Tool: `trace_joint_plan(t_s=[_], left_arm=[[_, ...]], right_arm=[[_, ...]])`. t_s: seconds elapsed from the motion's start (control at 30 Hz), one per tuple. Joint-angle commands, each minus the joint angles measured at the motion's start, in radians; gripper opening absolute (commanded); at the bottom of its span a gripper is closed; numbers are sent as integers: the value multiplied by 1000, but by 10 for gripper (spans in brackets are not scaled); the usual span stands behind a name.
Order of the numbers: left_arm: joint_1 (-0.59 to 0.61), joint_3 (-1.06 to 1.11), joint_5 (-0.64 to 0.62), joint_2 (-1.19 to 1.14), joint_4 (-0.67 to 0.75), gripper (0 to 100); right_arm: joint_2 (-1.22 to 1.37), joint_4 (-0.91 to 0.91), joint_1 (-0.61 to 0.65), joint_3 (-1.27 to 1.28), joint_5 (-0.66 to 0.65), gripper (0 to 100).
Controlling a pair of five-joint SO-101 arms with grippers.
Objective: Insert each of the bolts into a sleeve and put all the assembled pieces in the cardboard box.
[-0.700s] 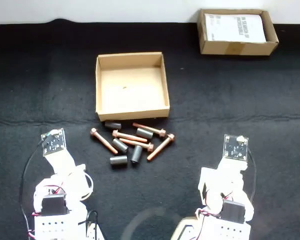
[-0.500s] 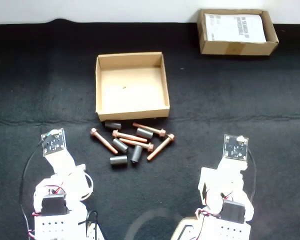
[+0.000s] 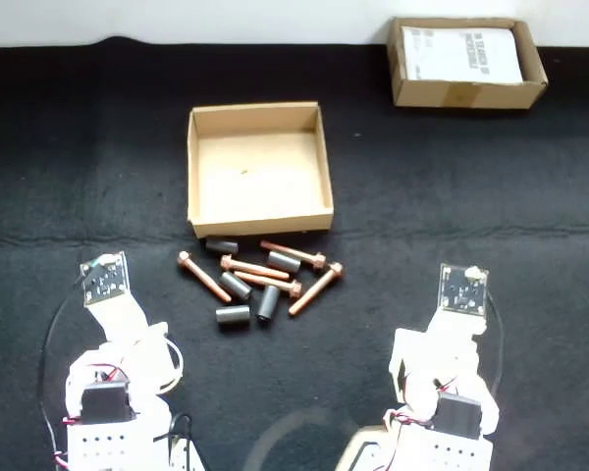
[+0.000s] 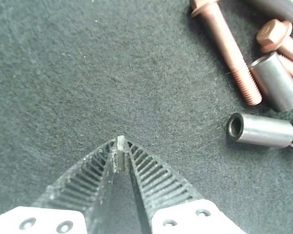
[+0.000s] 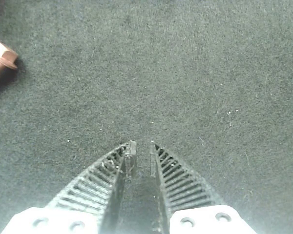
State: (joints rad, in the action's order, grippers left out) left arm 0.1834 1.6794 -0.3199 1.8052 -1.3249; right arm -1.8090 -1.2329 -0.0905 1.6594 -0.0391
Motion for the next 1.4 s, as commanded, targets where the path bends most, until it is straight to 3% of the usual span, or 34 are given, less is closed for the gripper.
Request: trace_joint_plan(t_s=[0.0,0.43,0.67,0.83,1.0,1.37], left_arm=[[-15,16,-3,8,-2,10],[-2,16,0,10,69,10],[130,8,2,10,252,10],[206,-45,5,10,270,10],[246,-154,161,10,267,10],[246,-455,201,8,-74,10]], right_arm=[[-8,-5,-8,148,11,54],[-8,-5,-4,148,12,57],[-8,4,-4,148,12,59],[-8,94,-5,150,12,59],[-8,166,-5,150,12,59],[-8,174,-4,140,11,59]])
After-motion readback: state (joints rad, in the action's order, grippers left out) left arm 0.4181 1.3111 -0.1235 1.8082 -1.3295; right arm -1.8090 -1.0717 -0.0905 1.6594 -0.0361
